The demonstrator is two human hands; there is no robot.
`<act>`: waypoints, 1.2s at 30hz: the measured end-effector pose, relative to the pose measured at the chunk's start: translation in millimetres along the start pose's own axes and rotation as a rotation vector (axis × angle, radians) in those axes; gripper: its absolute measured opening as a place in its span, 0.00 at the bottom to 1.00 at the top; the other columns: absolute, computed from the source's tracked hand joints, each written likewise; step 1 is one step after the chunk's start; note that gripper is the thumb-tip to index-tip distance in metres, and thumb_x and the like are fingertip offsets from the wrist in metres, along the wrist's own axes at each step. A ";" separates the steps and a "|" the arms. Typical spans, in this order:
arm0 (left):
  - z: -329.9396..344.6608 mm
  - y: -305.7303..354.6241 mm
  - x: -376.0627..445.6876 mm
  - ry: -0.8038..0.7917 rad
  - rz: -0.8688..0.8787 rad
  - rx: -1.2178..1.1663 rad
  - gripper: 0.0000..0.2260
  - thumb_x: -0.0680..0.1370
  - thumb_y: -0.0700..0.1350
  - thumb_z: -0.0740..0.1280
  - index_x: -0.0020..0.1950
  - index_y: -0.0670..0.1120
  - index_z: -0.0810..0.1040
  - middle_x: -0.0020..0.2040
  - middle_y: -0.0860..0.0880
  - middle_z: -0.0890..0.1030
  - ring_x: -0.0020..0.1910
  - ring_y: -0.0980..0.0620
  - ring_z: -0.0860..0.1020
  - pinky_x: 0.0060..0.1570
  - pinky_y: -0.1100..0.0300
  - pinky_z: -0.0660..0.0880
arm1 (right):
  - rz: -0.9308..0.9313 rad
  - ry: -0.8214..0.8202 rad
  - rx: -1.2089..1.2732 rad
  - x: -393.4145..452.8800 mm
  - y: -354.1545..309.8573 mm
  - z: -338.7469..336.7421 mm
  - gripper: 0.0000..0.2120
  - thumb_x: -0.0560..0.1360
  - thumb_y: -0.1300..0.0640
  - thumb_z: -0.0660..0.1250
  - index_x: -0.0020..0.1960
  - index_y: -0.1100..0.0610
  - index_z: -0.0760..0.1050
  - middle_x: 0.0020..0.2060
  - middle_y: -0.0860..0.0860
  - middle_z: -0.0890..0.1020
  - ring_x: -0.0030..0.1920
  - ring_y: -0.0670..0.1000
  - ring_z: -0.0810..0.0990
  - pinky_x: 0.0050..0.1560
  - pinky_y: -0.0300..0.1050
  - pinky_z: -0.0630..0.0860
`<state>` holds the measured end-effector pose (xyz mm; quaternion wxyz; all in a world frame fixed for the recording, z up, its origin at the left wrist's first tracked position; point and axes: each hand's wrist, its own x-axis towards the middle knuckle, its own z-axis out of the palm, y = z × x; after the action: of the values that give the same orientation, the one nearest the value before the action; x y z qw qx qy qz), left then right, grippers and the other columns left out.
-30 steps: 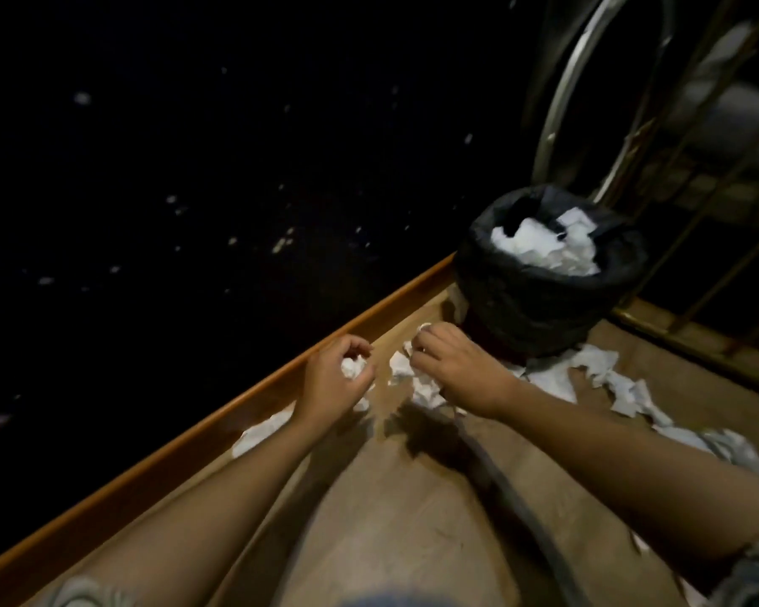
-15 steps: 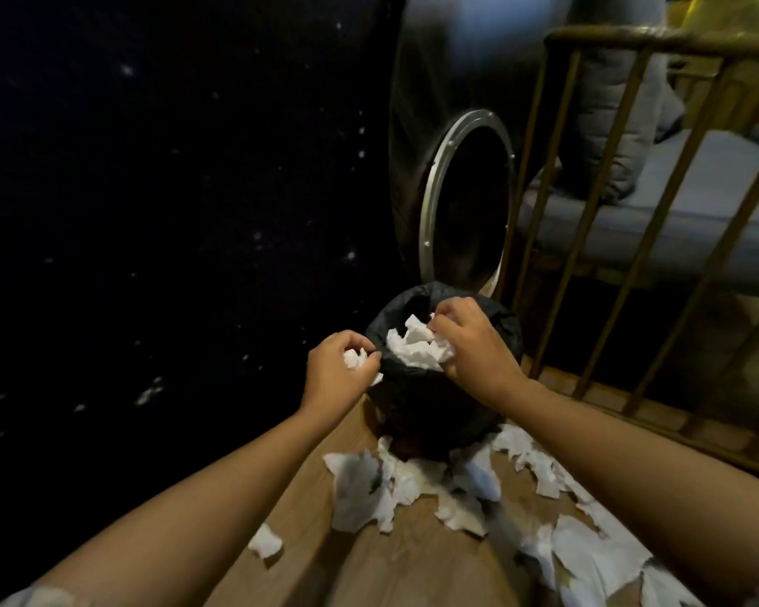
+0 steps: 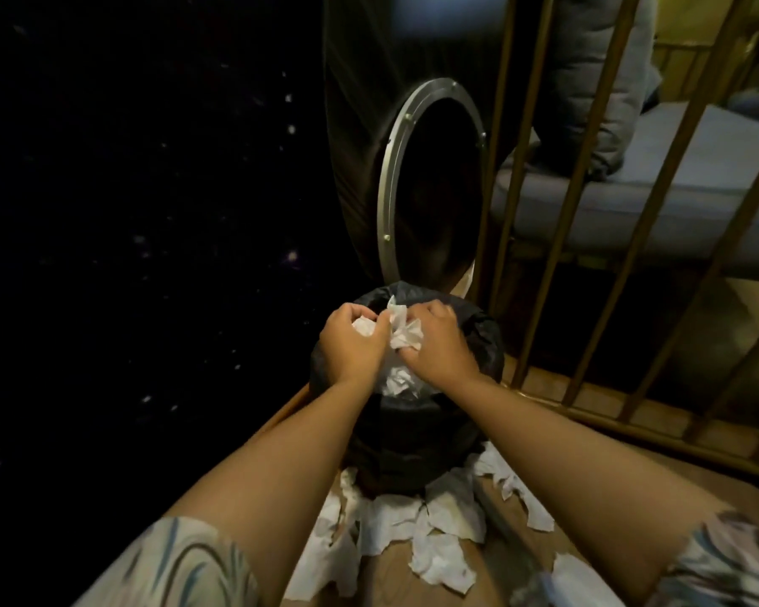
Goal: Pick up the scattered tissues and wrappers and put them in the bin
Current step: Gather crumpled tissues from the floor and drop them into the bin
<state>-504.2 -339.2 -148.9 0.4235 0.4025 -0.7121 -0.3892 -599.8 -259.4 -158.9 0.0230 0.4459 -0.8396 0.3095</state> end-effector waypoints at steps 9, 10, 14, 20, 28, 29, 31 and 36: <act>6.0 -22.9 0.5 -0.350 0.172 0.495 0.29 0.75 0.57 0.67 0.73 0.49 0.64 0.73 0.46 0.66 0.73 0.44 0.63 0.72 0.47 0.60 | 0.035 -0.415 -0.204 -2.9 11.0 5.5 0.41 0.65 0.34 0.69 0.73 0.46 0.61 0.70 0.52 0.68 0.70 0.61 0.61 0.66 0.59 0.61; 0.6 -18.2 3.1 -0.314 0.183 0.402 0.29 0.75 0.55 0.68 0.73 0.48 0.64 0.72 0.46 0.66 0.72 0.44 0.64 0.72 0.47 0.61 | 0.033 -0.361 -0.219 -3.2 7.7 -3.3 0.42 0.66 0.33 0.69 0.74 0.47 0.60 0.71 0.53 0.67 0.71 0.60 0.60 0.66 0.58 0.59; -27.0 -5.6 7.6 -0.207 0.199 0.187 0.26 0.76 0.53 0.69 0.70 0.46 0.67 0.70 0.46 0.68 0.70 0.46 0.67 0.68 0.46 0.68 | -0.014 -0.242 -0.270 -9.6 -7.8 -30.3 0.41 0.68 0.31 0.67 0.75 0.46 0.59 0.72 0.53 0.67 0.71 0.58 0.59 0.67 0.55 0.58; -92.4 -21.1 -6.6 -0.285 0.321 0.354 0.25 0.77 0.51 0.67 0.72 0.47 0.67 0.70 0.49 0.70 0.71 0.48 0.65 0.71 0.52 0.62 | -0.121 -0.052 -0.237 -36.1 -51.5 -24.6 0.31 0.76 0.43 0.64 0.75 0.51 0.60 0.73 0.53 0.66 0.73 0.56 0.59 0.72 0.55 0.55; -224.1 -96.4 -55.3 -0.264 0.208 0.534 0.24 0.77 0.50 0.68 0.72 0.48 0.68 0.71 0.49 0.70 0.72 0.48 0.65 0.72 0.49 0.62 | -0.384 -0.163 -0.165 -111.7 -154.3 54.6 0.34 0.77 0.46 0.64 0.77 0.55 0.56 0.79 0.57 0.51 0.79 0.56 0.48 0.77 0.55 0.47; -240.4 -106.6 -65.8 -0.243 0.162 0.525 0.24 0.77 0.50 0.68 0.72 0.48 0.69 0.71 0.49 0.71 0.72 0.49 0.66 0.71 0.49 0.63 | -0.420 -0.198 -0.171 -121.5 -165.4 66.0 0.35 0.77 0.46 0.65 0.78 0.55 0.55 0.79 0.57 0.49 0.79 0.56 0.47 0.77 0.54 0.46; -272.1 -129.4 -90.2 -0.192 0.078 0.504 0.22 0.77 0.50 0.69 0.70 0.48 0.71 0.68 0.49 0.73 0.69 0.50 0.69 0.70 0.50 0.66 | -0.485 -0.267 -0.171 -141.2 -183.1 85.6 0.35 0.77 0.46 0.65 0.78 0.55 0.54 0.79 0.57 0.47 0.79 0.56 0.45 0.77 0.53 0.46; -341.8 -201.7 -160.2 -0.095 -0.102 0.561 0.16 0.76 0.46 0.70 0.62 0.45 0.77 0.59 0.46 0.78 0.60 0.47 0.76 0.62 0.51 0.73 | -0.570 -0.461 -0.130 -190.7 -207.5 127.0 0.33 0.77 0.48 0.65 0.77 0.54 0.56 0.79 0.55 0.49 0.78 0.56 0.47 0.76 0.55 0.51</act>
<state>-91.1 -342.7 -260.3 0.2416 0.5206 -0.7899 -0.2161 -296.7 -273.2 -217.9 -0.0531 0.7174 -0.6828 0.1282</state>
